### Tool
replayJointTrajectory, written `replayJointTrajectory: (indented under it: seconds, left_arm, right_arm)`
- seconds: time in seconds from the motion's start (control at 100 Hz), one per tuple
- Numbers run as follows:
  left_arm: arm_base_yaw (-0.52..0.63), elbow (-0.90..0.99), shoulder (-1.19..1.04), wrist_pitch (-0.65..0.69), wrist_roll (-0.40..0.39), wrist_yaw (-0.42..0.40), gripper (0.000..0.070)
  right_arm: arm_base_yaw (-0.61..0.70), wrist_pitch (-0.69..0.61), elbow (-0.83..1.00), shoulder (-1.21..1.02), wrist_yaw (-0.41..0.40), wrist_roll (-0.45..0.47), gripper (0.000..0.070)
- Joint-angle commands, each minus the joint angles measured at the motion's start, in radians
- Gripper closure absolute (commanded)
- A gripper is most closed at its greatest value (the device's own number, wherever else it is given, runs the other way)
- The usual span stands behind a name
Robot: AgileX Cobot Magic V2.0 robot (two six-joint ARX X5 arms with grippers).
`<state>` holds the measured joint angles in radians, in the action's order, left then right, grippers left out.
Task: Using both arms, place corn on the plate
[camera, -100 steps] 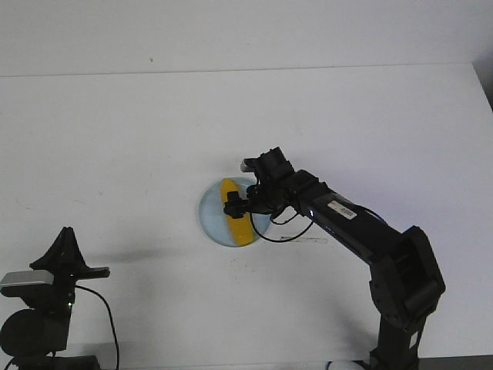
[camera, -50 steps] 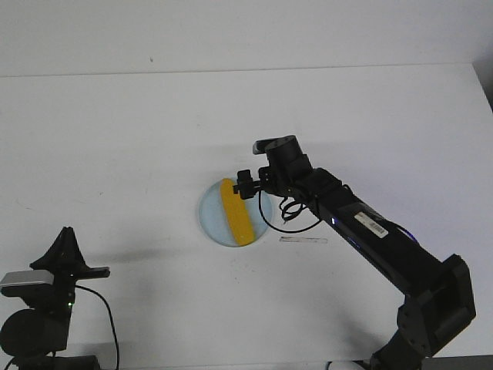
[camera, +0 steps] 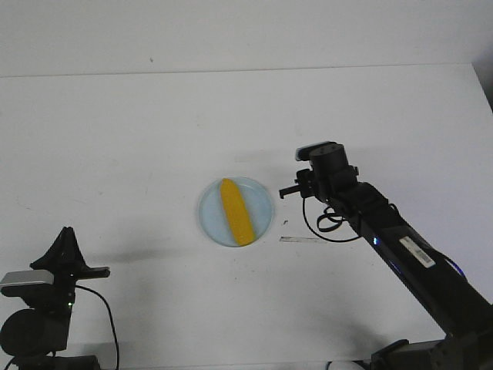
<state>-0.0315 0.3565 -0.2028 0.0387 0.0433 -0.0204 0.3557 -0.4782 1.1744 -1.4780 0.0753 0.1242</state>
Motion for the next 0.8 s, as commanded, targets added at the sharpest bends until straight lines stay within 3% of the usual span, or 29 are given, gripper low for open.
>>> replayJointTrajectory:
  seconds: [0.0,0.37,0.56,0.79]
  left_arm:
    - [-0.001,0.005,0.002,0.011,-0.006,0.0,0.0699]
    - [-0.001,0.005,0.002,0.011,-0.006,0.0,0.0699]
    - [-0.001,0.005,0.002,0.011,-0.006,0.0,0.0699]
    - [-0.001,0.005,0.002,0.011,-0.006,0.0,0.0699]
  right_arm:
    - [-0.027,0.039,-0.055,0.049,0.005,-0.053,0.0664]
    - [-0.261,0.32,-0.48,0.424,0.005,-0.14,0.0663]
    - [-0.358,0.37,-0.627,0.631,0.003,-0.141,0.0685]
    - [-0.373,0.357,-0.744,0.902,0.002,-0.139,0.0685]
